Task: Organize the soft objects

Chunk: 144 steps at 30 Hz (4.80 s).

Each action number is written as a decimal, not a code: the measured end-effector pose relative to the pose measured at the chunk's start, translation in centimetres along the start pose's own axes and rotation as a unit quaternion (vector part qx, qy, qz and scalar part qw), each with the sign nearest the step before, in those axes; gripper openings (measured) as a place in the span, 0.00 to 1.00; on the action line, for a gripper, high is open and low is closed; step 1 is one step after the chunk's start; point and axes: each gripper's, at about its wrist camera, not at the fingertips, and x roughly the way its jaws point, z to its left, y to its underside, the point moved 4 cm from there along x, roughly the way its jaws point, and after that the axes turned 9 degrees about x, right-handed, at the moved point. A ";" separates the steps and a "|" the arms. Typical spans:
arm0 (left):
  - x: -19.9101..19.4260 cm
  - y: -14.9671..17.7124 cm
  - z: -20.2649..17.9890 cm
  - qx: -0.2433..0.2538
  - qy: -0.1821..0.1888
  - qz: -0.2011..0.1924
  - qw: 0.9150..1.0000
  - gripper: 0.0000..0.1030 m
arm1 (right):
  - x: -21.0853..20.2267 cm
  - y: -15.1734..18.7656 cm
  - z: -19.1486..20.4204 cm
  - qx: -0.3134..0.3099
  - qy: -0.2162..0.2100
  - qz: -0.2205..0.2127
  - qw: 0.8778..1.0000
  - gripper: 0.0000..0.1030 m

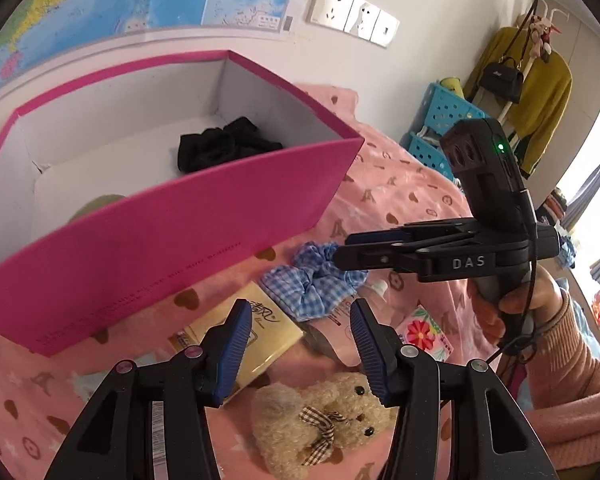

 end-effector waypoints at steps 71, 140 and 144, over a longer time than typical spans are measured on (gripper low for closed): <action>-1.1 -7.3 6.7 -0.068 -0.064 -0.033 0.995 0.43 | -3.2 -7.8 5.7 -0.087 0.037 -0.152 0.984 0.27; -2.2 7.2 1.1 -0.095 0.078 0.005 0.992 0.47 | -3.4 6.8 7.5 -0.099 -0.054 -0.027 0.993 0.53; -2.1 7.4 0.9 -0.088 0.084 0.006 0.993 0.48 | -3.7 8.9 6.2 -0.095 -0.045 -0.014 0.994 0.53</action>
